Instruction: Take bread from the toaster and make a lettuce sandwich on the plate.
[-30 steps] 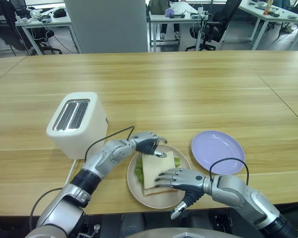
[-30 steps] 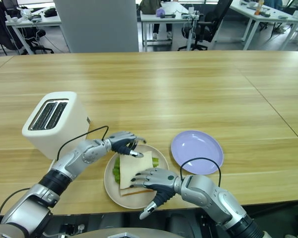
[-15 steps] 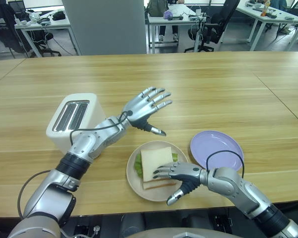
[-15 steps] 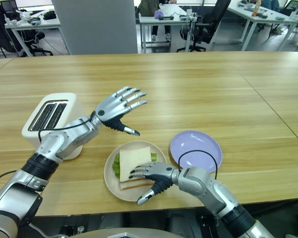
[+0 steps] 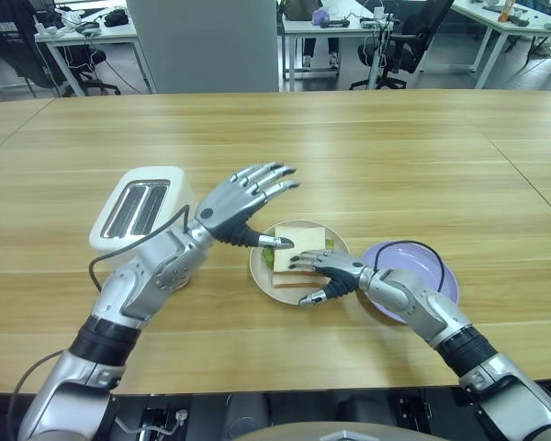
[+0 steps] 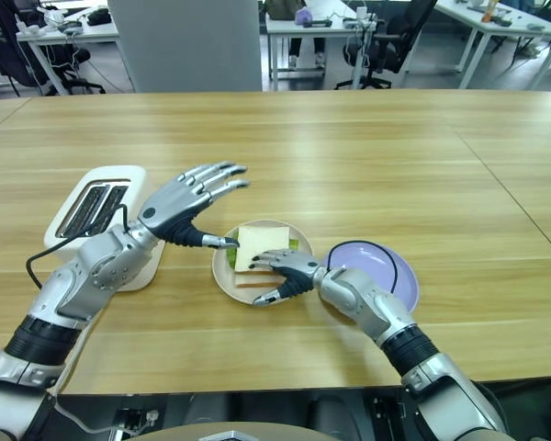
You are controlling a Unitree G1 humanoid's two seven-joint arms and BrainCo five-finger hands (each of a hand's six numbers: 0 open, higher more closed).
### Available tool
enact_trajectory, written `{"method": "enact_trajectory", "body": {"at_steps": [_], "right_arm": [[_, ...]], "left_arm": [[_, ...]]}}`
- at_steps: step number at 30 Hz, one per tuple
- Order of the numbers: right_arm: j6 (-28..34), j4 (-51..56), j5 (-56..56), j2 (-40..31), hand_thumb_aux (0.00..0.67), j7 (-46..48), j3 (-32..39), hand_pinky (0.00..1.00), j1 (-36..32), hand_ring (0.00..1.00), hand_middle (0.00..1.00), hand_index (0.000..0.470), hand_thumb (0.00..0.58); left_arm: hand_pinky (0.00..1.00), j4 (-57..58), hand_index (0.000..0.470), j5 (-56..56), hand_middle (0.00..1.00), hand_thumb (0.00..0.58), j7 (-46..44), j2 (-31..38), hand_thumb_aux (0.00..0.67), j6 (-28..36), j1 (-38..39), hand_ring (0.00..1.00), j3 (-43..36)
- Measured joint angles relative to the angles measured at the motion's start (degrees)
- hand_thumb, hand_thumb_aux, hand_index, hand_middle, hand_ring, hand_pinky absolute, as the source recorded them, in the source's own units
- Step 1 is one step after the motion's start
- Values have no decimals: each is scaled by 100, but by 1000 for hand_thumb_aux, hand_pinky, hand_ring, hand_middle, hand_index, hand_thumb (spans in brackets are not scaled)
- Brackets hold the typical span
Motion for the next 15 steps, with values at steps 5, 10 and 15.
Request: {"method": "enact_trajectory", "body": {"at_steps": [5, 10, 15], "right_arm": [[-165, -1220, 685, -78, 670, -285, -725, 1000, 605, 1000, 1000, 460, 580], [382, -2651, 1592, -543, 670, 622, -934, 1000, 1697, 1000, 1000, 460, 580], [1066, -3018, 1621, -1187, 670, 1822, -397, 1000, 2584, 1000, 1000, 460, 580]], "left_arm": [[1000, -707, 460, -457, 1000, 580, -466, 127, 670, 165, 794, 1000, 419], [1000, -1626, 460, -663, 1000, 580, -1302, 433, 670, 564, 2067, 1000, 494], [1000, -1719, 460, -316, 1000, 580, -2281, 818, 670, 851, 2953, 1000, -3]]}}
